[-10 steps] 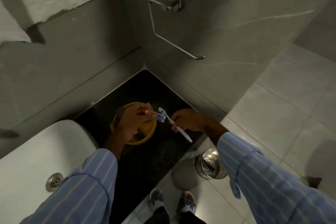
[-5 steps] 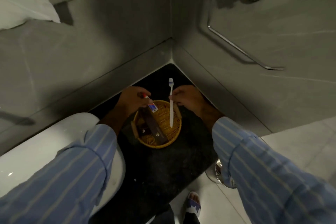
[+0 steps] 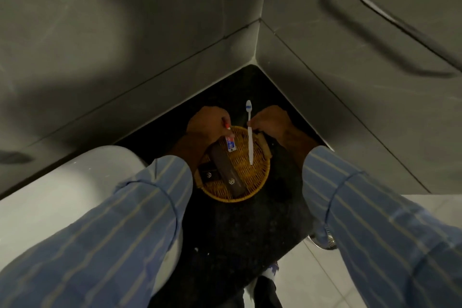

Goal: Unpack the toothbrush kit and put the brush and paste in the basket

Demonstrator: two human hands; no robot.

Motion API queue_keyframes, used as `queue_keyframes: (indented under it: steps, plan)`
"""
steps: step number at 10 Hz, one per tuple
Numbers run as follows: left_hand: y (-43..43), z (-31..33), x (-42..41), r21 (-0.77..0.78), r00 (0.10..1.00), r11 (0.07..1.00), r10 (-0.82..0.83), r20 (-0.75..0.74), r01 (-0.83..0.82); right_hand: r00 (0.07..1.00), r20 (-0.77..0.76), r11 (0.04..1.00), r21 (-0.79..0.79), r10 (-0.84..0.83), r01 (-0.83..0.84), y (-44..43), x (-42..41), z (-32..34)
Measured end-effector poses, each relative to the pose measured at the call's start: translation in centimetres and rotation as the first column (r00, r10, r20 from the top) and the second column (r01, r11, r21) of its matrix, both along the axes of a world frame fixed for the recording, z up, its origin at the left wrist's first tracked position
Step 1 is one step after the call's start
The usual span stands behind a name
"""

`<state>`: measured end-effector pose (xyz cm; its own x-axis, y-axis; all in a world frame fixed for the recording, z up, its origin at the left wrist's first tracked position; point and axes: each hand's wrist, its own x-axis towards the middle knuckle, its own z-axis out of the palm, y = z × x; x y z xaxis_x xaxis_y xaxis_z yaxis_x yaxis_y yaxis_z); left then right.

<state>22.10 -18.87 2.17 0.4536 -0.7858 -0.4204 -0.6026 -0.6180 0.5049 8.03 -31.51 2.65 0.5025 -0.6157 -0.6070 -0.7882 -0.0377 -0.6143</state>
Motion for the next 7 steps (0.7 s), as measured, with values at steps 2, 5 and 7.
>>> queue_keyframes:
  steps: [2, 5, 7]
  plan:
    - [-0.3, -0.9, 0.0, 0.029, 0.999, 1.0, 0.005, 0.038, -0.006, 0.994, -0.065, 0.996, -0.014, 0.085, -0.086, 0.0, 0.4, -0.5]
    - [0.0, -1.3, -0.6, 0.029, 0.998, 0.999, -0.033, 0.058, 0.031, 0.987, -0.133, 0.996, 0.0, 0.093, -0.094, 0.7, 0.5, -0.8]
    - [0.9, -0.9, -1.7, -0.017, 0.99, 1.0, 0.027, 0.136, -0.025, 1.0, -0.012, 0.995, -0.102, 0.017, -0.018, 1.5, -1.5, -0.7]
